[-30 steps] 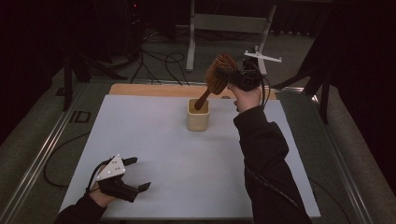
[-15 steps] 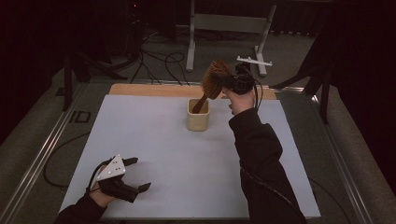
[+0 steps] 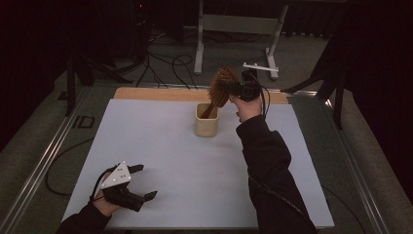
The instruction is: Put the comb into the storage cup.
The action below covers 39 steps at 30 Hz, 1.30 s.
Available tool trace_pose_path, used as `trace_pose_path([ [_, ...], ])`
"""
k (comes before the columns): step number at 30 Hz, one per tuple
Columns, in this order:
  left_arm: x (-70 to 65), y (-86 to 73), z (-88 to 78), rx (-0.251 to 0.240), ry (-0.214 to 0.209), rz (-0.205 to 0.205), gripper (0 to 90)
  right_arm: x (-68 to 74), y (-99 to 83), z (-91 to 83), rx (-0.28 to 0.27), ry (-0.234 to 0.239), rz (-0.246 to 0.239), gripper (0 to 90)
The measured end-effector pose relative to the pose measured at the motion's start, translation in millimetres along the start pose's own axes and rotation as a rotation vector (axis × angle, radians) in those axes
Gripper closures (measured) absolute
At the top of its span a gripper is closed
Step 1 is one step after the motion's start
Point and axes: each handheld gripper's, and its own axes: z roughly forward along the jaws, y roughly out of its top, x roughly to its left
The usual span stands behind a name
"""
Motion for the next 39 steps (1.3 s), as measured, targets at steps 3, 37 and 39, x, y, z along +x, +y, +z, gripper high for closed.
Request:
trace_pose_path([
  [3, 0.1, 0.1, -0.2, -0.002, 0.000, 0.001, 0.0, -0.8, -2.2, 2.2, 0.005, -0.001, 0.005, 51.2],
  [37, 0.6, -0.6, 0.4, 0.004, -0.002, 0.001, 0.0, -12.6, -27.0, 23.5, 0.052, 0.016, 0.053, 50.8],
  [39, 0.5, -0.6, 0.7, 0.006, -0.002, 0.003, 0.0, -13.4, -27.5, 23.5, 0.049, 0.017, 0.057, 50.7],
])
